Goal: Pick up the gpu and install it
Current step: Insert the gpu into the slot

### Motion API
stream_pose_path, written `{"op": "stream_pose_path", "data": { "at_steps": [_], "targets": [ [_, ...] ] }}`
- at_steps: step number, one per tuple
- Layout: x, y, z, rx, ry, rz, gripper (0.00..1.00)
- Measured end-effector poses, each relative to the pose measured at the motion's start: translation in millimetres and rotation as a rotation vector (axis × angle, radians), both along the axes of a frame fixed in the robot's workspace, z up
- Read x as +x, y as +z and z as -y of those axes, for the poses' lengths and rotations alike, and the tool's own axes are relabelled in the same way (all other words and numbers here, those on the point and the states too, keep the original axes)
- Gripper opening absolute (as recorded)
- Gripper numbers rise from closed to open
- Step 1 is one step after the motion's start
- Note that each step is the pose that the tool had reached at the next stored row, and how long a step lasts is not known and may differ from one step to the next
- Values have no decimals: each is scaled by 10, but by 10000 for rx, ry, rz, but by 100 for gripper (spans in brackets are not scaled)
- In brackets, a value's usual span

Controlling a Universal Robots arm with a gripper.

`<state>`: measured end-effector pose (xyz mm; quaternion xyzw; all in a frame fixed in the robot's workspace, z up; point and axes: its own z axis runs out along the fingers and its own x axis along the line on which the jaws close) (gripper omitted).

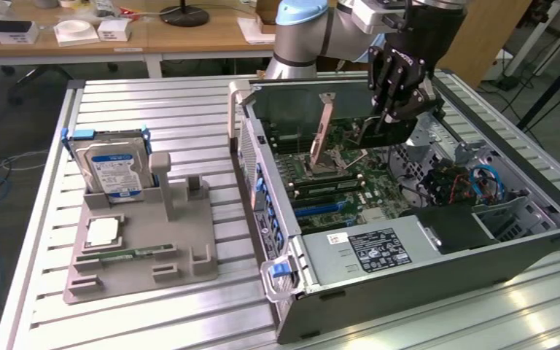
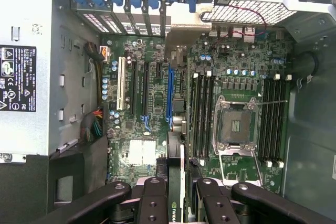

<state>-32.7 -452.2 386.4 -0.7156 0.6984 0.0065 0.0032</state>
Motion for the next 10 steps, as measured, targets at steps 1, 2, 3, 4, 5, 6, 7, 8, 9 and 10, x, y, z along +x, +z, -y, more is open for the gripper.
{"op": "stream_pose_path", "data": {
  "at_steps": [1,2,3,4,5,6,7,8,9,10],
  "targets": [
    [0,0,0,0,0,0,26],
    [0,0,0,0,0,0,26],
    [0,0,0,0,0,0,26],
    [0,0,0,0,0,0,26],
    [0,0,0,0,-1,0,26],
    [0,0,0,0,0,0,26],
    [0,0,0,1,0,0,26],
    [0,0,0,0,0,0,26],
    [0,0,0,0,-1,0,26],
    [0,0,0,0,0,0,26]
  ]
}}
